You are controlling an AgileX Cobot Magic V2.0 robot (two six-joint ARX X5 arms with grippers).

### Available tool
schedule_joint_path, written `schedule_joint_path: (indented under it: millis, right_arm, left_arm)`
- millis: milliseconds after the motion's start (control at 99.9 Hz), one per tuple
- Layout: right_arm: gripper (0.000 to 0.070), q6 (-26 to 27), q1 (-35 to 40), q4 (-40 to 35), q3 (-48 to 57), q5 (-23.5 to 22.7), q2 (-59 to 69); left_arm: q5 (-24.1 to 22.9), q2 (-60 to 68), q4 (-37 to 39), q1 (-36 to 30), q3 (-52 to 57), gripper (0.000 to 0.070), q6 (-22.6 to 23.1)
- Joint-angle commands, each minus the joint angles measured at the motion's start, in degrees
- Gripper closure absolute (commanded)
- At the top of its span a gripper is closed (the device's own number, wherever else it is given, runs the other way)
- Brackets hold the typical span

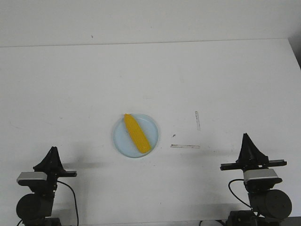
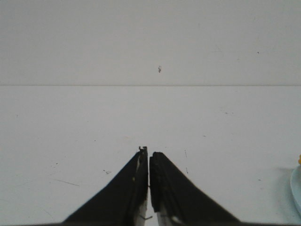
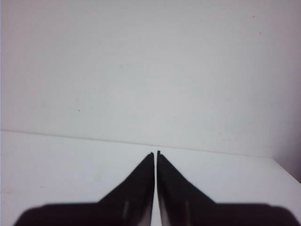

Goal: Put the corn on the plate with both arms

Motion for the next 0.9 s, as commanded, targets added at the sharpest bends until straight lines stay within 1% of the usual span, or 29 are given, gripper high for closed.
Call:
schedule_joint_path:
  millis: [0, 60, 170, 891]
  right_arm:
    - [0.0690, 0.15, -0.02, 0.55, 0.31, 0.02, -0.15]
    - [0.0690, 0.15, -0.02, 0.55, 0.31, 0.00, -0.13]
    - [0.0690, 0.15, -0.02, 0.57, 0.31, 0.00, -0.13]
    - [0.0690, 0.15, -0.02, 0.55, 0.31, 0.00, -0.13]
  left_arm:
    - [0.09, -0.15, 3.67, -0.04, -1.73, 0.0700, -0.31]
    - [0.11, -0.15, 5.73, -0.04, -3.61, 0.0700, -0.31]
    - [0.31, -0.15, 3.23, -0.13, -3.58, 0.0700, -0.31]
    - [0.28, -0.15, 3.28, -0.13, -3.58, 0.0699, -0.31]
